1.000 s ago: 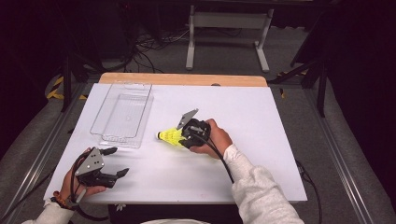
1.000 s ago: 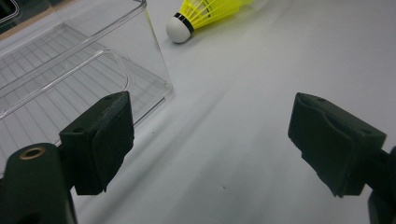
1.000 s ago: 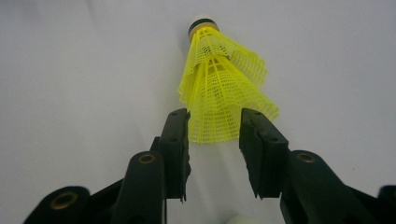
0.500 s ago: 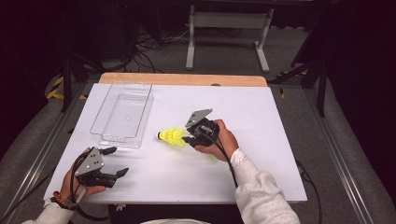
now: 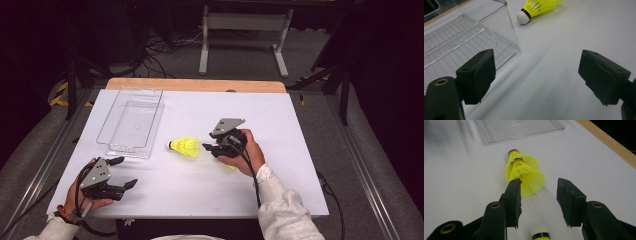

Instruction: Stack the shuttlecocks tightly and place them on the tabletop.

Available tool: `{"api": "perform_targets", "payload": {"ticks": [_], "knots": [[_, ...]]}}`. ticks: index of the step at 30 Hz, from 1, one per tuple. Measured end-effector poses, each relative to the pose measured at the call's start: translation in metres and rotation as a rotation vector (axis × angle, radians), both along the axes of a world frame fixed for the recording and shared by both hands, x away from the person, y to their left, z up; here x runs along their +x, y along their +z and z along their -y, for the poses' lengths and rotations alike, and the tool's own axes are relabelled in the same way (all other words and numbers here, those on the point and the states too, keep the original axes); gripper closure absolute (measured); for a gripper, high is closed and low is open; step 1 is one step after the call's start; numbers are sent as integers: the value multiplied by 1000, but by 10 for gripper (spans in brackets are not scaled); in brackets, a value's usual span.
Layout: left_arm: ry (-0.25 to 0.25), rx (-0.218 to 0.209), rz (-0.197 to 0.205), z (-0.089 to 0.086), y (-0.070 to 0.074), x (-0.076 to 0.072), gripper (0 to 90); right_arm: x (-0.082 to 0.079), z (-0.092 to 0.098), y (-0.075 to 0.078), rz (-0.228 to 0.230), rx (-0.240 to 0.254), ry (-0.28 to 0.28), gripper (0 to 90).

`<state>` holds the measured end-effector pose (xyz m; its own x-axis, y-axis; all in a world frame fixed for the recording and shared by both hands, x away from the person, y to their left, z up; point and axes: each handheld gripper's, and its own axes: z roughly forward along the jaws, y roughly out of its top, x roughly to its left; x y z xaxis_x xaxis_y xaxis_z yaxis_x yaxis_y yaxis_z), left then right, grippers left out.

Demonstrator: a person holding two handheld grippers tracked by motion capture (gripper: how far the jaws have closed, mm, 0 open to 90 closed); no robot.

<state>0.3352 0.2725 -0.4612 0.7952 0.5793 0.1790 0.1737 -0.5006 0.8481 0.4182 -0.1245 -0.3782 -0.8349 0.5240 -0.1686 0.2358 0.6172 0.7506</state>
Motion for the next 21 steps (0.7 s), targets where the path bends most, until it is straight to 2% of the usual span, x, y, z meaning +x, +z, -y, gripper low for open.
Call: {"api": "perform_targets", "payload": {"ticks": [5,10,12,21], "knots": [[-1,1,1,0,0,0,154,-4,9,0,20,35,-20,502],[1,5,2,0,0,0,154,-7,14,1,42,45,-31,487],[0,2,2,0,0,0,154,-10,18,1,60,68,-40,483],[1,1,1,0,0,0,154,-15,26,0,76,79,-61,450]]}}
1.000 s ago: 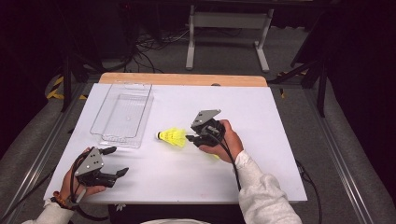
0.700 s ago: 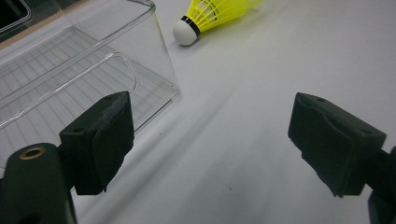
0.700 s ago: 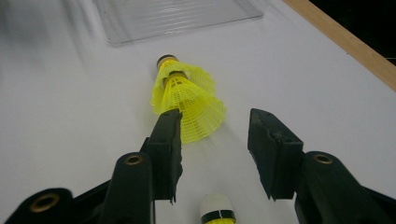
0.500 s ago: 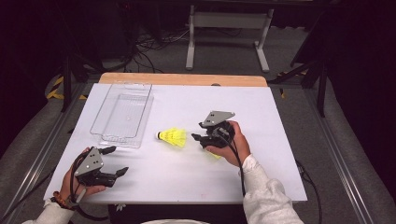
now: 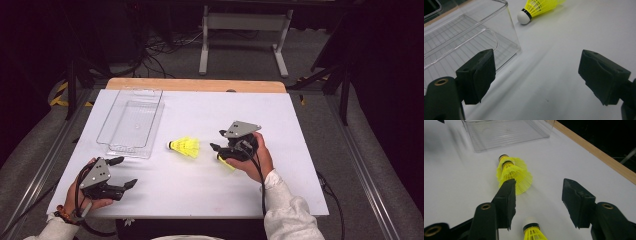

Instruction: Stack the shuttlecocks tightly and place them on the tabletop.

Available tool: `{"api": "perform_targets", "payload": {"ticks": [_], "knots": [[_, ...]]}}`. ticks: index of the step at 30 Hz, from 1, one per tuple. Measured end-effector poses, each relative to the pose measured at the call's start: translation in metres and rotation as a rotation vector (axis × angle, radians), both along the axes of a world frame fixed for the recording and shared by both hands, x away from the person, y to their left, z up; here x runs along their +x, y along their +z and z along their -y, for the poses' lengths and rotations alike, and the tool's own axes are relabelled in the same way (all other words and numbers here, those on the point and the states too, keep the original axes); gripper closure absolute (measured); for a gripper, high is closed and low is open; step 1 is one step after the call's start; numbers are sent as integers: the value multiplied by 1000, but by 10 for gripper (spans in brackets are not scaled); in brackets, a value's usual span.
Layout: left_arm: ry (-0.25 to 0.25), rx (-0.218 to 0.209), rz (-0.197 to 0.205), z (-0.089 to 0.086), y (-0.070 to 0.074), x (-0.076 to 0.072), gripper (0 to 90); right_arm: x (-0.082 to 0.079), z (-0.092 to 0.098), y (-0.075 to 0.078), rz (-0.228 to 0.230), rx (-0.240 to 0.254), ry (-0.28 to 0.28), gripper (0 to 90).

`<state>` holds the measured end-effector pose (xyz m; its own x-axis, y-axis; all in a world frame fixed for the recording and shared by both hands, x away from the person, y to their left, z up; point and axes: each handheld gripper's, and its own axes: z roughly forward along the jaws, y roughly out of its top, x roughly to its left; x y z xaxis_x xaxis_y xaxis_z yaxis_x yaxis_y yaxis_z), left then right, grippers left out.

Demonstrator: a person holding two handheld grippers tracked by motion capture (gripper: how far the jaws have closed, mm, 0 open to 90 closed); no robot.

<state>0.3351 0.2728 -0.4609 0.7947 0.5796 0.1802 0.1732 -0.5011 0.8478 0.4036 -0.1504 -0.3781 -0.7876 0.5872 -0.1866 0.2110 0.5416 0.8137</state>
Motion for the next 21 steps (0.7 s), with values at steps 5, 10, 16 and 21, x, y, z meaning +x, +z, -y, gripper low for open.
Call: {"api": "perform_targets", "payload": {"ticks": [5,10,16,21], "knots": [[-2,1,2,0,0,0,154,-5,4,-2,26,6,-25,411],[-3,-2,3,0,0,0,154,-9,9,-7,35,13,-47,331],[-3,-3,3,0,0,0,154,-14,16,-11,49,39,-63,225],[1,2,3,-1,0,-1,154,-19,21,-14,68,46,-65,184]]}}
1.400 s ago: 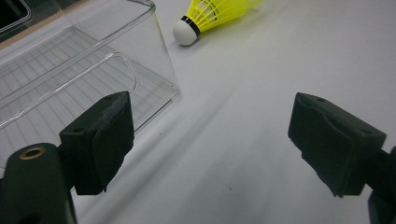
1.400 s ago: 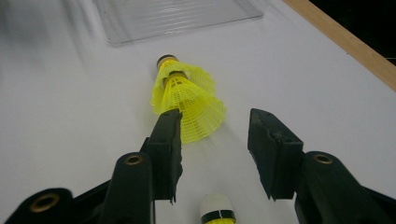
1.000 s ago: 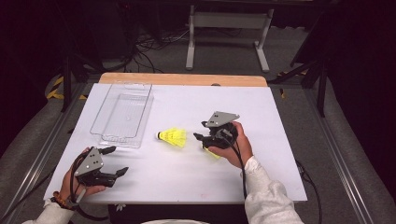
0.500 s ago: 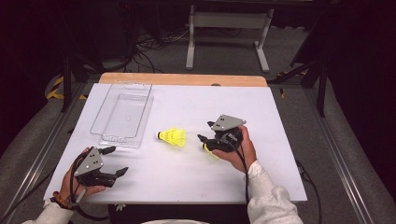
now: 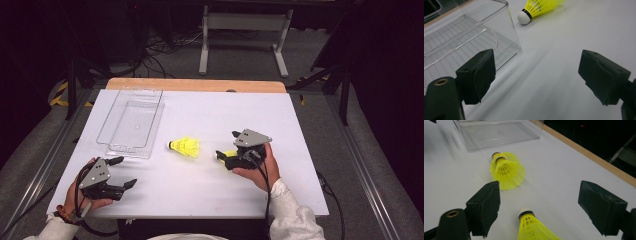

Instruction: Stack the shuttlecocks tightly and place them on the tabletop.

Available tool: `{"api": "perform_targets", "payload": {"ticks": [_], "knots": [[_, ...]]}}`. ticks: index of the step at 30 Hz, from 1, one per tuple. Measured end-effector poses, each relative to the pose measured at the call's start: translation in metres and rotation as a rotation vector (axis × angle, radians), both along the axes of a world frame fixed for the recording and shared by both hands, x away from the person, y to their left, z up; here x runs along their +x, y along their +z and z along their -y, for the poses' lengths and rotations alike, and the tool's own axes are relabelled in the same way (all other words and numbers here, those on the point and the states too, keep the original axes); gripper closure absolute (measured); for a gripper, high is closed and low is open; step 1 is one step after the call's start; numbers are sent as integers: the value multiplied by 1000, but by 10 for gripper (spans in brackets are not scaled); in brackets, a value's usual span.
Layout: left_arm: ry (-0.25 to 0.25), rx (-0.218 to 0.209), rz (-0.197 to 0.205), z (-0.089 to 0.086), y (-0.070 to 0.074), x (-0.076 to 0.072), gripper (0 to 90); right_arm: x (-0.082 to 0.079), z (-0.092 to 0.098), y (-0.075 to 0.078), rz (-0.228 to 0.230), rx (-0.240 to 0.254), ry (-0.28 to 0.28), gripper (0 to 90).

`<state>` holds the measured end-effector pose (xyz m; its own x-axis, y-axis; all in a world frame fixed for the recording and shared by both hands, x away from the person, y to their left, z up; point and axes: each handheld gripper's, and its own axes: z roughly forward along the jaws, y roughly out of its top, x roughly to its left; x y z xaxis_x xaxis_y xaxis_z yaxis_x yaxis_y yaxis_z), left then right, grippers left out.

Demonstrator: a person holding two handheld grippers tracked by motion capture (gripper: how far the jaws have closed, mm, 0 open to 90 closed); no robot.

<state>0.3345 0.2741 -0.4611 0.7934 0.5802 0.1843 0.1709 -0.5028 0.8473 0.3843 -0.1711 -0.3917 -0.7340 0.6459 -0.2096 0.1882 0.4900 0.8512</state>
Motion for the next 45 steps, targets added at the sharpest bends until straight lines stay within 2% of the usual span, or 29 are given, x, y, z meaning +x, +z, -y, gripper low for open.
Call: {"api": "perform_targets", "payload": {"ticks": [8,12,20,35,45], "knots": [[10,4,3,-1,0,-3,154,-11,13,-4,33,48,-3,168],[11,-3,2,-2,0,-2,154,-14,17,-8,24,64,-6,168],[8,-6,-1,-2,-1,-1,154,-22,24,-15,30,49,-22,166],[4,-11,-6,0,-1,1,154,-36,39,-45,-85,-5,-48,183],[14,-13,-7,-2,-2,-2,153,-37,39,-57,-124,-20,-51,205]]}}
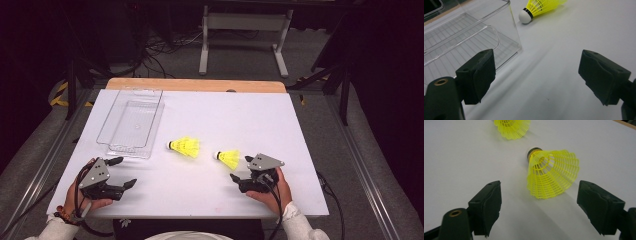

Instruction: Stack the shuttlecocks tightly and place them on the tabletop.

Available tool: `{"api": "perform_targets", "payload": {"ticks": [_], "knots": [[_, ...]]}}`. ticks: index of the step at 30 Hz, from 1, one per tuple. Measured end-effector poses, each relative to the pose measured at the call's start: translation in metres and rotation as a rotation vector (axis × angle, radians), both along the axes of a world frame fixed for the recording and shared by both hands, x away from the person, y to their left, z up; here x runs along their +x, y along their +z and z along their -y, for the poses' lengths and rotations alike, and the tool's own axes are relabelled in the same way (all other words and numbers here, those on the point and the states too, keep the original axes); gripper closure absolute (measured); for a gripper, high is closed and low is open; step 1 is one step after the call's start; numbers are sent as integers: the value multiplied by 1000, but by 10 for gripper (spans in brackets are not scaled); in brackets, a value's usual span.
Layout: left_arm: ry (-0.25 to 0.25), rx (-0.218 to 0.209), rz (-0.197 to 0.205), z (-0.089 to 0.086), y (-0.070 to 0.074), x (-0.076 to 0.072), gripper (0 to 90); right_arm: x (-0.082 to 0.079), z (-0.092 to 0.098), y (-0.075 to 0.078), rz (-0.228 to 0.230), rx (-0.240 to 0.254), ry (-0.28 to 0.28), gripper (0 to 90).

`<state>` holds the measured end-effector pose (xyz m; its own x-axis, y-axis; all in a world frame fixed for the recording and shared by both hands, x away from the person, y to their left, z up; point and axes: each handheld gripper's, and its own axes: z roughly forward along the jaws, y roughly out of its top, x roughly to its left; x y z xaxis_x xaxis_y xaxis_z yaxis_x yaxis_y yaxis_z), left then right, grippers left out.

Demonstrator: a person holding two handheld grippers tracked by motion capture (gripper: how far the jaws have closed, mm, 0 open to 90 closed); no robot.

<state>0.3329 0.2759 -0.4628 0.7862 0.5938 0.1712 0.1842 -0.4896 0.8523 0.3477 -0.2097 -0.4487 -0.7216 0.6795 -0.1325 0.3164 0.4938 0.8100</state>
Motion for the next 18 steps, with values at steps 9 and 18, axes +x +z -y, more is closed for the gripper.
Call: {"api": "perform_targets", "payload": {"ticks": [9,18], "knots": [[15,-4,2,-6,0,-4,153,6,-9,-7,-23,-30,33,338],[-1,3,9,-2,1,-1,151,7,-12,-13,-37,-55,60,613]]}}
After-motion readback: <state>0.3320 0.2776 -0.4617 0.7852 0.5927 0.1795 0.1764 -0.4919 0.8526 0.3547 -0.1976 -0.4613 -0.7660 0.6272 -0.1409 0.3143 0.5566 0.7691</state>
